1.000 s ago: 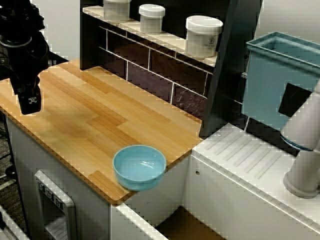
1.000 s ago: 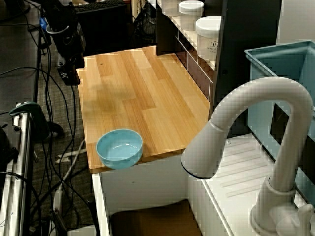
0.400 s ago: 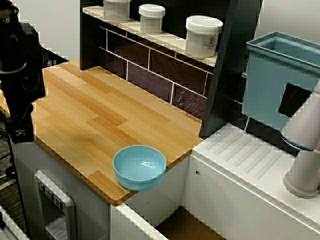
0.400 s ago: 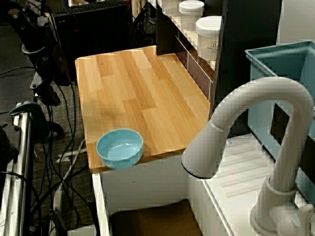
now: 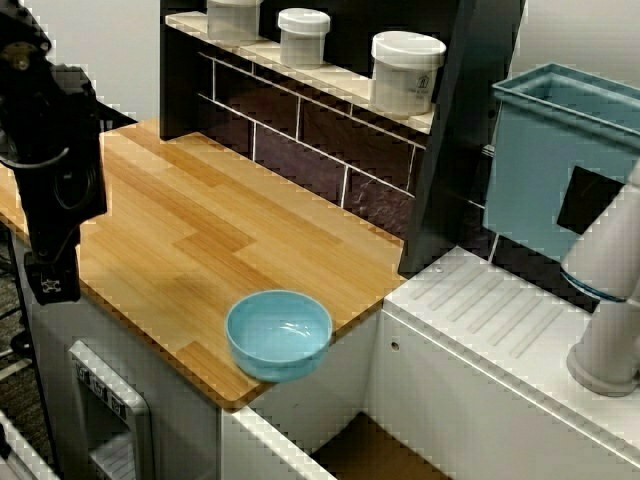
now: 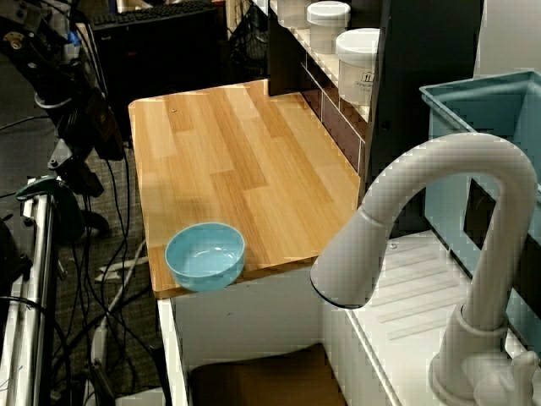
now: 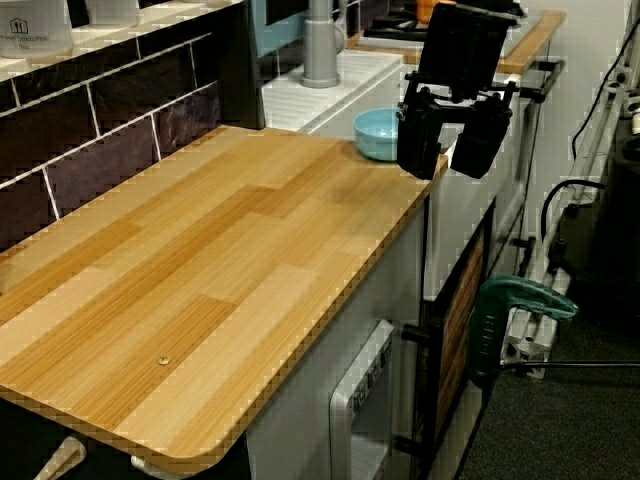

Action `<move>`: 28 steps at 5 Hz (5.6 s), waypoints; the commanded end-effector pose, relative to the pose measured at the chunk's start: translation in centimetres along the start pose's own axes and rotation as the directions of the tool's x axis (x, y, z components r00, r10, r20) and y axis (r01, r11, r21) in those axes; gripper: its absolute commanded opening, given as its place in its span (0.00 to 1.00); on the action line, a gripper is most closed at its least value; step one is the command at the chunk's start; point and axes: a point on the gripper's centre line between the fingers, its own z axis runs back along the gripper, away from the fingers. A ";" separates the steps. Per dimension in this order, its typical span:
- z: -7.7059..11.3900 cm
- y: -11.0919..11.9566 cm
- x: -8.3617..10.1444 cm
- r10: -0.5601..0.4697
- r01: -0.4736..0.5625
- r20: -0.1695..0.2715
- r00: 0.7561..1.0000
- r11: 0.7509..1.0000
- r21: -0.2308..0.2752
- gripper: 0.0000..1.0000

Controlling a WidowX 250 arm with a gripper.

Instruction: Push into sink

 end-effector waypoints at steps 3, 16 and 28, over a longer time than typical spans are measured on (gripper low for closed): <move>-1.2 -3.0 4.0 -0.132 0.131 0.004 0.991 0.991 0.024 1.00; -1.7 -4.1 11.7 -0.263 0.253 -0.017 0.965 0.943 -0.217 1.00; 0.0 -5.4 16.2 -0.182 0.182 0.004 0.983 0.978 -0.106 1.00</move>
